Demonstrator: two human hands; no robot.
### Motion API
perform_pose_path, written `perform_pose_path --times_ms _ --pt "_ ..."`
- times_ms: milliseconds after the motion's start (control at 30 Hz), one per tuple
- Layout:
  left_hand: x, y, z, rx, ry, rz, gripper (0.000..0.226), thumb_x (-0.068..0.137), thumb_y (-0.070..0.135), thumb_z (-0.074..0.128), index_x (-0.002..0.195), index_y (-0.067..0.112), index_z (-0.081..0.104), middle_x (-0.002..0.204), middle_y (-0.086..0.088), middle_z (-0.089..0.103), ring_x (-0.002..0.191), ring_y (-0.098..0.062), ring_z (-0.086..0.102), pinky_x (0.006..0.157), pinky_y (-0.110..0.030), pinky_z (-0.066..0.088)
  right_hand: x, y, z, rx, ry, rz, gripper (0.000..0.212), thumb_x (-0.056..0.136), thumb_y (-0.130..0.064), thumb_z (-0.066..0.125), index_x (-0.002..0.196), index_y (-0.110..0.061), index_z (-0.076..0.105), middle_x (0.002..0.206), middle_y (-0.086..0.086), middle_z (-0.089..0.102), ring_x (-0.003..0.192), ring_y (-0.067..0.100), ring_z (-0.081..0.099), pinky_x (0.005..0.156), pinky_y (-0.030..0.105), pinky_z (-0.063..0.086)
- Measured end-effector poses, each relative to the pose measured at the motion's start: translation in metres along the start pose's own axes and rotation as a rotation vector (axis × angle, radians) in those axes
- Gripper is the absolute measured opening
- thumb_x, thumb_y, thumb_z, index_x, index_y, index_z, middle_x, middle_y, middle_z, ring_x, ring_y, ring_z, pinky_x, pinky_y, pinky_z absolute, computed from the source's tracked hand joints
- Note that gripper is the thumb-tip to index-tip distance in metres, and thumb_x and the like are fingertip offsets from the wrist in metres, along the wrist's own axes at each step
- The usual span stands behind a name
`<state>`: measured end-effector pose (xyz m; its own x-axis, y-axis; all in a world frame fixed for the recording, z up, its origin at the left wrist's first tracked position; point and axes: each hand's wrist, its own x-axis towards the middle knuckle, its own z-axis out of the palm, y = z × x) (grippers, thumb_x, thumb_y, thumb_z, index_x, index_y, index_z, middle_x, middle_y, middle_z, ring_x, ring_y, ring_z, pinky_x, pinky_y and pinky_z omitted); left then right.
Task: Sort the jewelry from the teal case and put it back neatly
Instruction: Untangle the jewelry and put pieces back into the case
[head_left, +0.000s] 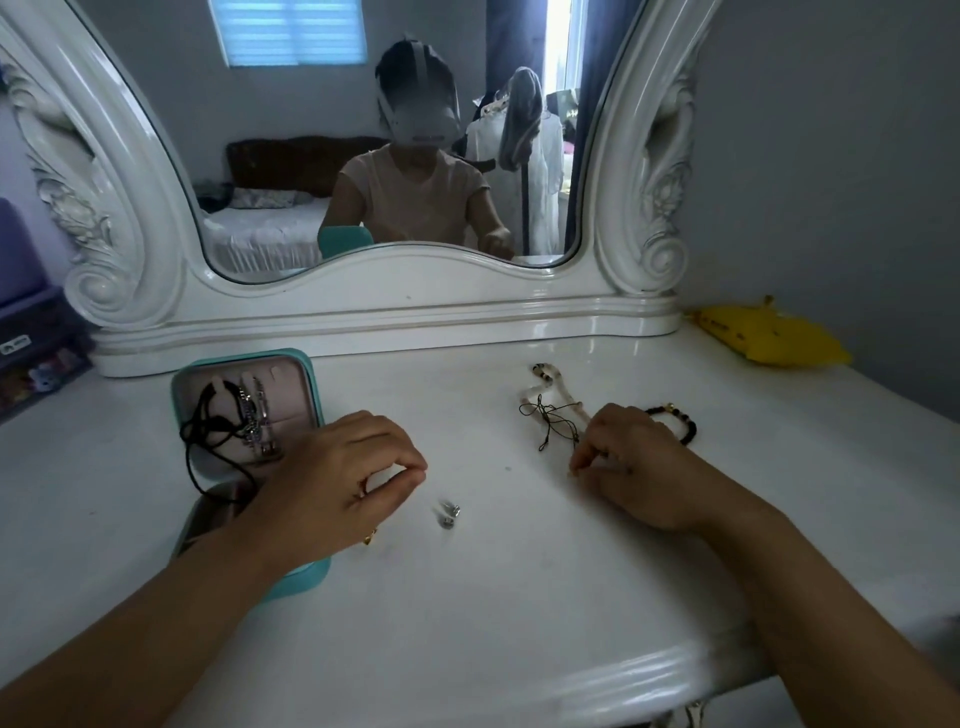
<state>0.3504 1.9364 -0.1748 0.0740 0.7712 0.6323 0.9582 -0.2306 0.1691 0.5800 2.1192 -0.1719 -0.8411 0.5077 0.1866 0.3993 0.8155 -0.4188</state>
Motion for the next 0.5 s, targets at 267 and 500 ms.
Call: perform_pose_path --times_ms 267,500 --pt "-0.001 0.0 0.002 -0.262 0.081 -0.171 0.012 0.081 0.031 0.06 0.082 0.022 0.068 0.083 0.012 0.064 0.067 -0.005 0.061 0.063 -0.017 0.046 0.034 -0.059 -0.028 1.079 0.226 0.078 0.013 0.093 -0.006 0.045 0.088 -0.009 0.057 0.078 0.007 0.066 0.056 0.011 0.056 0.057 0.022 0.045" --pt "0.001 0.006 -0.008 -0.614 0.166 -0.496 0.037 0.073 0.031 0.068 0.108 0.039 0.06 0.068 0.014 0.059 0.06 -0.003 0.051 0.06 -0.014 0.044 0.06 -0.132 -0.028 1.273 -0.005 -0.135 0.014 0.094 -0.005 0.044 0.091 -0.009 0.057 0.075 0.009 0.064 0.056 0.013 0.055 0.056 0.023 0.045"
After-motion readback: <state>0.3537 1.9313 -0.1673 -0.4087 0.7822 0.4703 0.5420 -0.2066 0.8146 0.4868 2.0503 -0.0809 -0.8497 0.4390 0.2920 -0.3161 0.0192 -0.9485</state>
